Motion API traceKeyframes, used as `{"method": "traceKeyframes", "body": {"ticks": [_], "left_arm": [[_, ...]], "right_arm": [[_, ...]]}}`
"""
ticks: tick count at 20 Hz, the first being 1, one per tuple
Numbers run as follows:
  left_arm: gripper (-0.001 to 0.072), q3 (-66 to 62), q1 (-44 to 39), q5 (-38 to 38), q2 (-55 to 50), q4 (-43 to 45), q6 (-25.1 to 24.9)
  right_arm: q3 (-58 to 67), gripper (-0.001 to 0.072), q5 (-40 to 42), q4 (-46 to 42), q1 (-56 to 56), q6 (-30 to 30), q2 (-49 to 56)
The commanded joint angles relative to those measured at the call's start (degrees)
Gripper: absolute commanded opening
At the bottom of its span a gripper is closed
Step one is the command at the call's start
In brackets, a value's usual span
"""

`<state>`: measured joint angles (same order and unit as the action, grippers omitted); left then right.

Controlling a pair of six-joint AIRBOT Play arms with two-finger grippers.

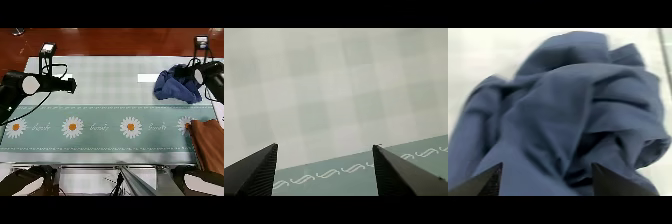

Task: Fold the shirts.

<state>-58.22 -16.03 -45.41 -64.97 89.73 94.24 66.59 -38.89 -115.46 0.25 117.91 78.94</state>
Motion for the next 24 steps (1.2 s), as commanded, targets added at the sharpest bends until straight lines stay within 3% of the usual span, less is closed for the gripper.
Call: {"method": "traceKeyframes", "body": {"ticks": [1,4,9,10,11,13,15,18,24], "left_arm": [[0.0703,0.0,0.0,2.58,-0.33,2.64,-0.02],[0.0703,0.0,-0.11,1.73,-1.31,2.27,0.17],[0.0703,-0.02,-0.07,-7.17,-2.36,-0.87,2.12],[0.0702,-0.04,-0.07,-9.03,-2.14,-0.85,2.08],[0.0702,-0.13,-0.04,-10.69,-1.75,-0.81,1.92],[0.0703,-0.13,0.26,-14.01,-0.02,-0.83,1.18],[0.0702,-0.13,0.66,-19.71,3.06,-0.37,-4.68],[0.0703,0.37,4.61,-26.32,8.57,0.22,-6.58],[0.0702,17.27,8.22,-18.53,29.24,-12.48,-4.92]], "right_arm": [[3.98,0.0637,4.39,11.54,-8.76,-3.41,8.57],[8.07,0.0635,0.87,23.04,-10.47,-14.23,15.54],[12.5,0.0614,-10.54,30.64,-10.38,-20.13,22.18],[12.5,0.0581,-11.78,32.68,-10.38,-21.97,22.21],[12.52,0.045,-13.14,35.3,-10.38,-24.5,22.14],[13.62,0.0018,-17.14,41.13,-10.38,-31.26,22.14],[17.7,0.0024,-22.38,44.59,-10.27,-34.64,21.46],[25.64,0.0024,-24.09,45.35,-9.66,-34.64,15.23],[38.1,0.0023,-18.67,46.34,-3.04,-35.19,-5.4]]}}
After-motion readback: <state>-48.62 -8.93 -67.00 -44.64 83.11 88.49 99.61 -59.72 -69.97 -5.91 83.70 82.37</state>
